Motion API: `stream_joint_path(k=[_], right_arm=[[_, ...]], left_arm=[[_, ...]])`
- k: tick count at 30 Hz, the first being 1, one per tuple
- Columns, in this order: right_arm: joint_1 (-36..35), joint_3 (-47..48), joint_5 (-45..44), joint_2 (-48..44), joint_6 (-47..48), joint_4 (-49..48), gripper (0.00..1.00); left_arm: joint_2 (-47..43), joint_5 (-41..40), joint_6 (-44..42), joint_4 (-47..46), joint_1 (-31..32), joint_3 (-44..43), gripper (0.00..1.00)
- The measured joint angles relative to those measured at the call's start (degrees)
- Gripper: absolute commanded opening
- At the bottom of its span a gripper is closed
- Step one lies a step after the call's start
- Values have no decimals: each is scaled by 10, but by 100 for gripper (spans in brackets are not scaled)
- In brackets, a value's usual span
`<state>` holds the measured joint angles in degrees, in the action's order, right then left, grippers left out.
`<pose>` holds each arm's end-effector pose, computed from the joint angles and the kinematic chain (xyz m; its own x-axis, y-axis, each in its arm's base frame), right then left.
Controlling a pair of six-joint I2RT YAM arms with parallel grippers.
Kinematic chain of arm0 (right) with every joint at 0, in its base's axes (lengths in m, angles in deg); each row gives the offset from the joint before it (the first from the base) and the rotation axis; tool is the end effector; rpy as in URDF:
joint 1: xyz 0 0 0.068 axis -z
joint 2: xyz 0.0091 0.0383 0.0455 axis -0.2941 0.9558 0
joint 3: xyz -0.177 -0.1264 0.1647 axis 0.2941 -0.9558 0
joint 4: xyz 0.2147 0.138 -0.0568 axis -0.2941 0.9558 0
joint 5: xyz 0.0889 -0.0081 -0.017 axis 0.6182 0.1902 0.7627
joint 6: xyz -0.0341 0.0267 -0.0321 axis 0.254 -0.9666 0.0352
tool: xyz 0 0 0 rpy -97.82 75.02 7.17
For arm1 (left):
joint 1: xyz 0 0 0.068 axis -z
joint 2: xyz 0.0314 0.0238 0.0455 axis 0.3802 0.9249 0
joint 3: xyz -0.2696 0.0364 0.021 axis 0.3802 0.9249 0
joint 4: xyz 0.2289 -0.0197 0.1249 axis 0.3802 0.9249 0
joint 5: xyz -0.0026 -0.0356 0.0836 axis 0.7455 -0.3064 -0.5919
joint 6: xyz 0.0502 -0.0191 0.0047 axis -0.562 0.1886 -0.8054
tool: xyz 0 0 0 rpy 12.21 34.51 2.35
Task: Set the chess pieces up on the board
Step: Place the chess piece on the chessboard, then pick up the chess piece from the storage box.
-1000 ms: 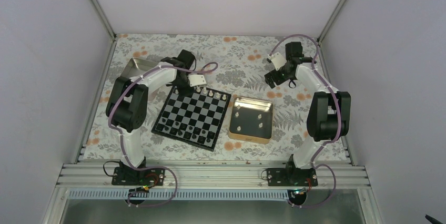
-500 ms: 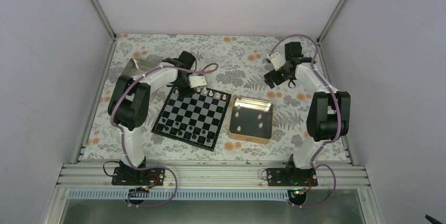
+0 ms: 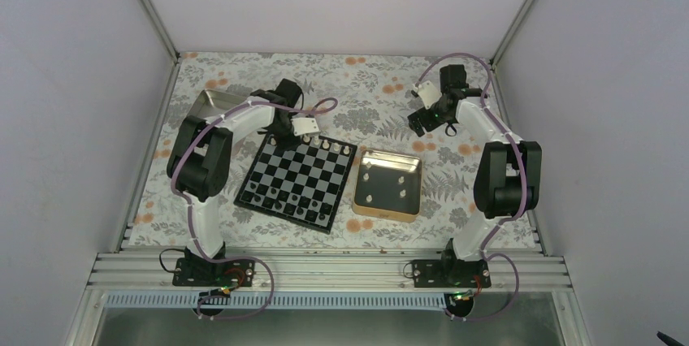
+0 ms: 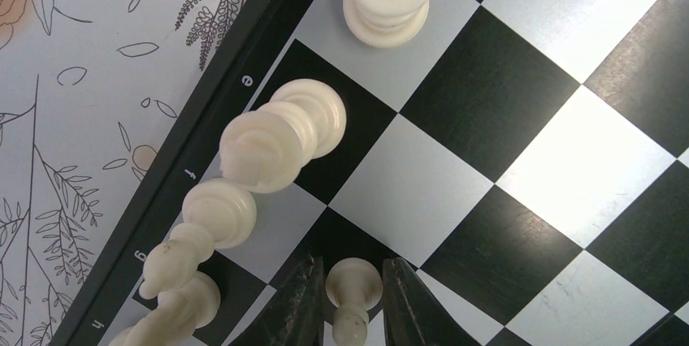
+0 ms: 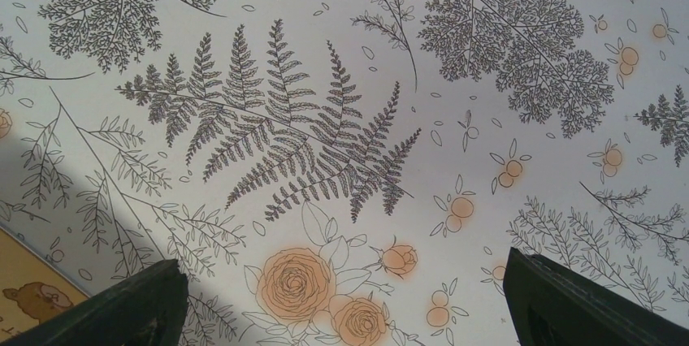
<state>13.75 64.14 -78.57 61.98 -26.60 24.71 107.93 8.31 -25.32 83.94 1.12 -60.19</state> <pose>0.3650 0.0266 0.2284 -0.7216 -0.5153 -0.4624 -0.5327 0.8398 -0.1047 0.3504 -0.1562 0.1722 -0.3324 0.9172 -0.2198 0.9315 0.3558 0.0761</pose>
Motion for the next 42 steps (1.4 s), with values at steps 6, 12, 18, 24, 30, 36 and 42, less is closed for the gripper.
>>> stream_joint_path(k=[6,12,18,24,30,36,42], right_arm=[[0,0,0,0,2,1,100],[0,0,0,0,4,2,100],[0,0,0,0,4,4,100],[0,0,2,0,4,4,100],[0,-1,2,0,5,4,100],[0,-1,2,0,5,4,100],[0,-2,2,0,6,4,100]], left_arm=[[0,0,0,4,0,-3,20],[0,-5,-1,13,0,-14,20],[-1,-14,-2,31,1,-37,20],[-19,-28,-2,70,14,-76,20],[-37,-33,-1,118,91,-160,20],[-14,-20,0,141,177,-255,20],[64,0,1,147,206,-301,20]])
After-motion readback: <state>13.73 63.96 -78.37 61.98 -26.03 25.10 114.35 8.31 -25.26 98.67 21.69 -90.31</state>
